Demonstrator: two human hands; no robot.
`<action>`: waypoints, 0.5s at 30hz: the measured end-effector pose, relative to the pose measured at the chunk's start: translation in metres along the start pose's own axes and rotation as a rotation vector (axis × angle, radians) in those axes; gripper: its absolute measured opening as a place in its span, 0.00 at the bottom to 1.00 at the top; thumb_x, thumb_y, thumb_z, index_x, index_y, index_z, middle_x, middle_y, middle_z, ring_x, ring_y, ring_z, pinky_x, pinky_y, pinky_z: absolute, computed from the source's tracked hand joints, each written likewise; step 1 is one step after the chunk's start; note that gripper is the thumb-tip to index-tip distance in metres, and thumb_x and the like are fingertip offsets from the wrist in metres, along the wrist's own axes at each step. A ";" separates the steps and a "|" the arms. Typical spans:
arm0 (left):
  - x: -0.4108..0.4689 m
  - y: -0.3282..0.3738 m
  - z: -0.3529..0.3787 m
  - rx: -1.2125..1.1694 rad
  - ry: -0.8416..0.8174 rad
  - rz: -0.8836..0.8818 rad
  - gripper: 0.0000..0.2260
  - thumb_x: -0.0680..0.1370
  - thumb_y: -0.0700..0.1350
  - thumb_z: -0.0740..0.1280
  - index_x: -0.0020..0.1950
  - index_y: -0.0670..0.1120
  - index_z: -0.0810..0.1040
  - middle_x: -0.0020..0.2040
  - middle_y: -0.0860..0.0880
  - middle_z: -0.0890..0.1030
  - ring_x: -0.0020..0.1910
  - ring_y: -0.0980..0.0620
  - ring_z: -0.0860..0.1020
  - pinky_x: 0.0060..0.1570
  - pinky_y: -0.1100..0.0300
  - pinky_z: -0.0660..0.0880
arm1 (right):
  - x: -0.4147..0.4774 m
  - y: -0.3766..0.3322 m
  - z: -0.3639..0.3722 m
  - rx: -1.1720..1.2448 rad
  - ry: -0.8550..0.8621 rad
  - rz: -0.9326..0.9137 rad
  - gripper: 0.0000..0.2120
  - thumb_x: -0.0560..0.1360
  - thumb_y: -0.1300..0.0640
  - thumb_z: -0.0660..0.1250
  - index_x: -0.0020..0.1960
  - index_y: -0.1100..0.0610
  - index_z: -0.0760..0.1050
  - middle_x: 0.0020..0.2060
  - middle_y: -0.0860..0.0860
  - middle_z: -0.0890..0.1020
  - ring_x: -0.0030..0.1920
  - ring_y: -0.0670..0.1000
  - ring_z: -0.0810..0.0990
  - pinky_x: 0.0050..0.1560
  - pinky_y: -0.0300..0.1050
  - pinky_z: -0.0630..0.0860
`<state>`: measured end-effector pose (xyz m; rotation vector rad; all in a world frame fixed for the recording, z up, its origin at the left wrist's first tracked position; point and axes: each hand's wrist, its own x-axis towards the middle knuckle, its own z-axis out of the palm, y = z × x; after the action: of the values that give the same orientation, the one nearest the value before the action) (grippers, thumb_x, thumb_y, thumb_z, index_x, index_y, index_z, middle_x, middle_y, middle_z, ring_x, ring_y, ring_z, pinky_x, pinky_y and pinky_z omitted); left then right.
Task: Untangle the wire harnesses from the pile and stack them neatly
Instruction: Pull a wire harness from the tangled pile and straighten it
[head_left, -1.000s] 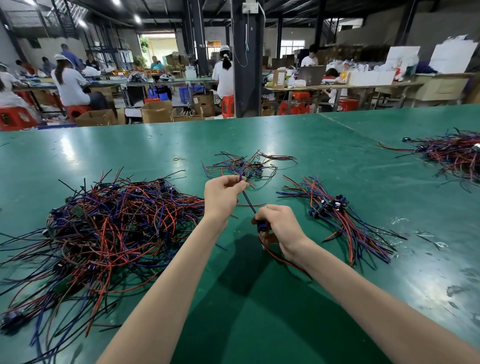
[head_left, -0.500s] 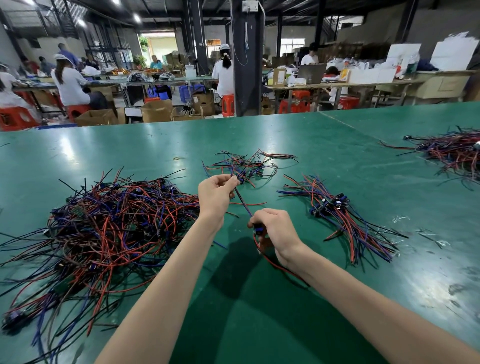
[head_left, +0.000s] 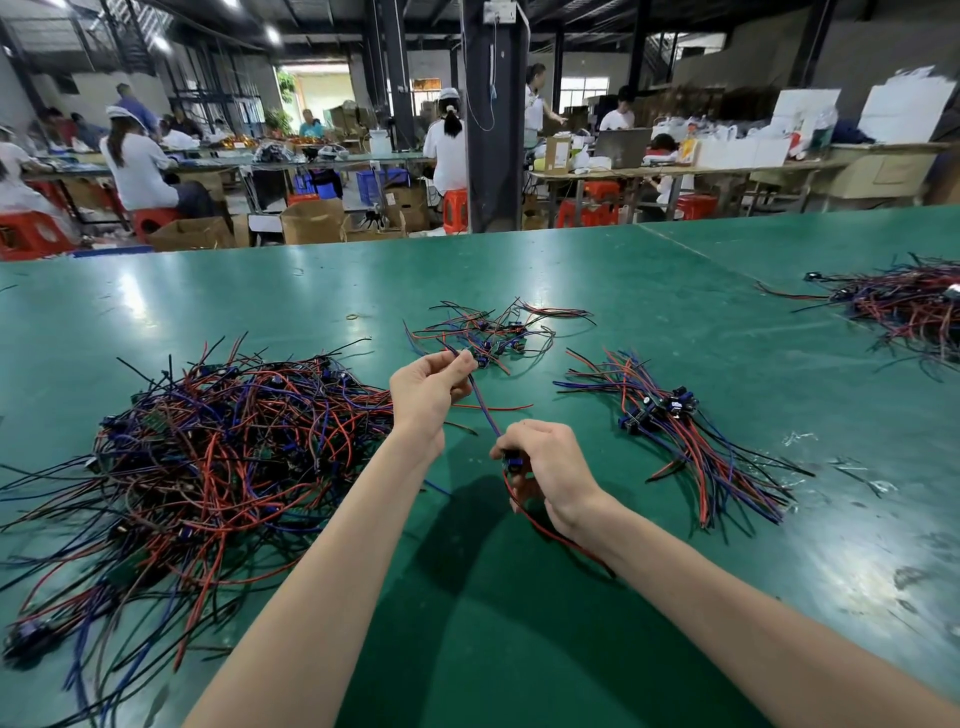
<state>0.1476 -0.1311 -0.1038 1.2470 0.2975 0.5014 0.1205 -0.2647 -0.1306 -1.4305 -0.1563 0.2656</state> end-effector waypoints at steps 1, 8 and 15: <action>0.000 0.000 0.000 -0.003 -0.015 0.003 0.04 0.73 0.36 0.71 0.40 0.41 0.78 0.32 0.50 0.80 0.26 0.59 0.76 0.31 0.69 0.75 | 0.001 0.001 0.000 -0.023 0.006 -0.009 0.14 0.68 0.66 0.64 0.25 0.58 0.74 0.21 0.51 0.69 0.20 0.50 0.64 0.22 0.35 0.63; 0.001 -0.002 0.000 0.018 -0.014 0.023 0.04 0.74 0.35 0.70 0.40 0.42 0.78 0.34 0.48 0.81 0.30 0.57 0.77 0.33 0.68 0.76 | 0.004 0.009 0.001 -0.126 0.034 -0.024 0.12 0.67 0.63 0.64 0.25 0.56 0.72 0.20 0.50 0.70 0.17 0.48 0.63 0.22 0.35 0.62; 0.000 -0.001 0.000 0.062 0.043 0.020 0.06 0.73 0.36 0.71 0.38 0.42 0.77 0.33 0.47 0.77 0.25 0.58 0.71 0.30 0.67 0.73 | 0.003 0.009 0.002 -0.232 0.057 -0.084 0.15 0.67 0.61 0.64 0.23 0.55 0.67 0.21 0.53 0.67 0.16 0.51 0.63 0.20 0.38 0.61</action>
<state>0.1480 -0.1317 -0.1048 1.3015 0.3392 0.5398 0.1221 -0.2610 -0.1395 -1.6559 -0.2058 0.1406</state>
